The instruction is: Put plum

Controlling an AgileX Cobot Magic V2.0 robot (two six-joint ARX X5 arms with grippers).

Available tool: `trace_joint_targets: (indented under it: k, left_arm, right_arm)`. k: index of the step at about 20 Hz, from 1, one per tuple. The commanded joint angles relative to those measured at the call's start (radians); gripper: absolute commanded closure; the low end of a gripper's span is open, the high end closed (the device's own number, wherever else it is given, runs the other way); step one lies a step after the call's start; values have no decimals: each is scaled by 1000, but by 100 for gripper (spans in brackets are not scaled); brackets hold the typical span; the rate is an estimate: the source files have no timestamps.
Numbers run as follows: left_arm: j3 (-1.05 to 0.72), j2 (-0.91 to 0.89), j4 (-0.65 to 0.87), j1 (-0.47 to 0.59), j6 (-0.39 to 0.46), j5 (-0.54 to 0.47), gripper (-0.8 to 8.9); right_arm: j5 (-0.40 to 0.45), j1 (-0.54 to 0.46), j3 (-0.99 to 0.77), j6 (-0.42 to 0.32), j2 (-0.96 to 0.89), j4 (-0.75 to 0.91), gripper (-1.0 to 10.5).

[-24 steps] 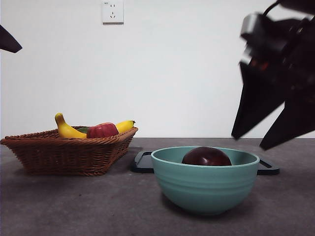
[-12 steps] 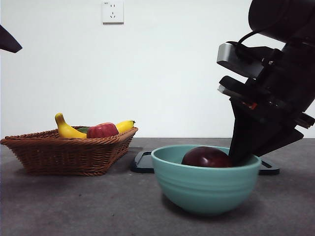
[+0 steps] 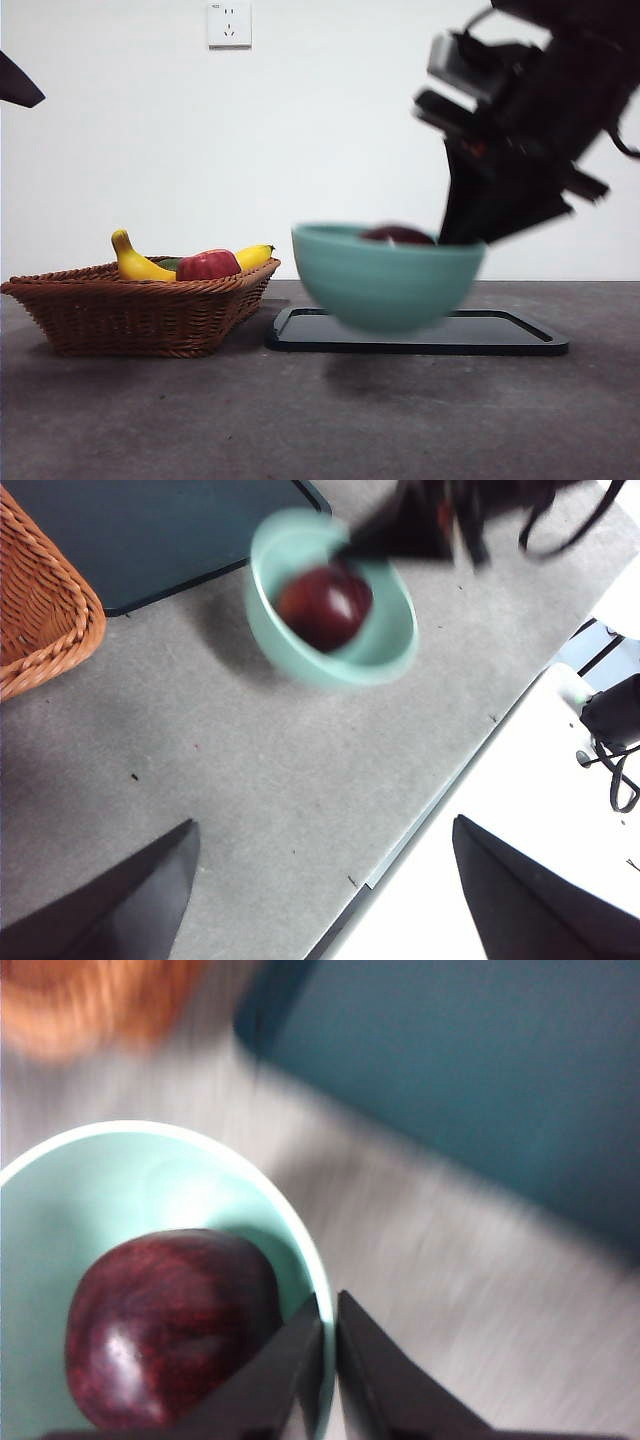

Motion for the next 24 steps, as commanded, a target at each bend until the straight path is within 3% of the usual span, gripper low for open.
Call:
trace_joint_targets:
  k: [1, 11, 24]
  left_arm:
    - [9, 6, 11, -4, 2, 2, 410]
    - [9, 6, 9, -4, 2, 2, 410]
    - [9, 6, 3, -4, 1, 2, 410]
  right_arm:
    - [11, -33, 88, 0, 27, -18, 937]
    - [7, -174, 399, -79, 322, -73, 936]
    - [7, -209, 442, -85, 520, 9, 937]
